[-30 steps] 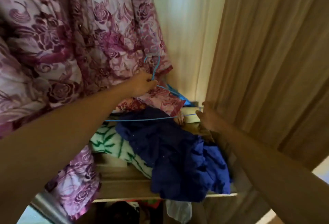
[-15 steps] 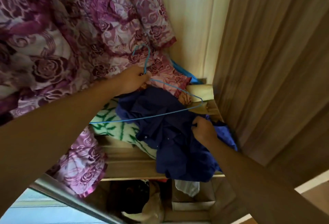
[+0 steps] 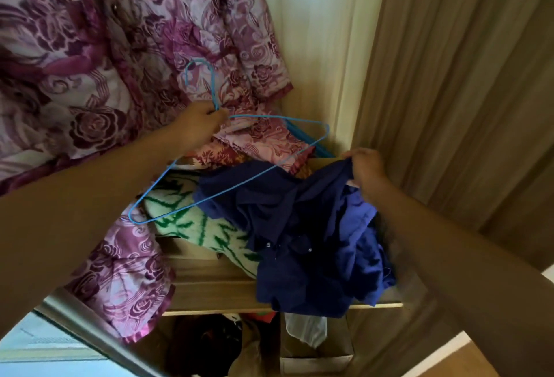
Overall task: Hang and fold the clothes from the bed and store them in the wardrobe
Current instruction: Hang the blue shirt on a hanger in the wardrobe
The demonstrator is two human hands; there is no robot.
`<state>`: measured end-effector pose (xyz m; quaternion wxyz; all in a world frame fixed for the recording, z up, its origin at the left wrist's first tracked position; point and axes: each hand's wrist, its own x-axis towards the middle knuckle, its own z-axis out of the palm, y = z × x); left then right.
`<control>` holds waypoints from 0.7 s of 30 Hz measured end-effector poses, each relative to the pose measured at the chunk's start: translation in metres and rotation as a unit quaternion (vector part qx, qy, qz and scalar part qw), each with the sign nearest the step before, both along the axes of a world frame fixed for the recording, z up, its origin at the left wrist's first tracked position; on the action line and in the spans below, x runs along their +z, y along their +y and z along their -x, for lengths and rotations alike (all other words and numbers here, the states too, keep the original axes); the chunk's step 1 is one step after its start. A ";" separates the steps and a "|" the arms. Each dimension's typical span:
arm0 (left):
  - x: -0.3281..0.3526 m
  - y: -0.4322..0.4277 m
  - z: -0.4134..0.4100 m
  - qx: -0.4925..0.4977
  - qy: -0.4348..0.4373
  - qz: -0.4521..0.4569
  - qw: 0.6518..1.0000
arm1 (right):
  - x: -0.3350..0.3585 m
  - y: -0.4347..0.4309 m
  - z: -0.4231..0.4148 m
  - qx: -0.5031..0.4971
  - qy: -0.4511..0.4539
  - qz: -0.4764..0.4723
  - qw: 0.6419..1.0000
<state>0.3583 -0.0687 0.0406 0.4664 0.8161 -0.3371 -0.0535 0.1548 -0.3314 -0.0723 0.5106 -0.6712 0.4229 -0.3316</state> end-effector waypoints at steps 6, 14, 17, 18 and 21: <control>0.012 0.000 0.006 0.000 -0.019 0.022 1.000 | 0.032 -0.003 0.024 0.168 0.228 0.395 0.874; 0.023 0.008 0.005 -0.004 0.039 0.075 0.996 | 0.074 -0.019 0.025 -0.003 0.267 0.455 0.850; 0.026 0.005 0.013 -0.006 0.064 0.100 0.993 | 0.092 -0.024 0.017 0.022 0.196 0.332 0.922; 0.027 0.003 0.016 -0.009 0.070 0.113 0.991 | 0.098 -0.024 0.016 0.023 0.169 0.312 0.935; 0.029 -0.004 0.024 -0.023 0.054 0.135 0.989 | 0.114 -0.016 0.013 0.021 0.118 0.293 0.949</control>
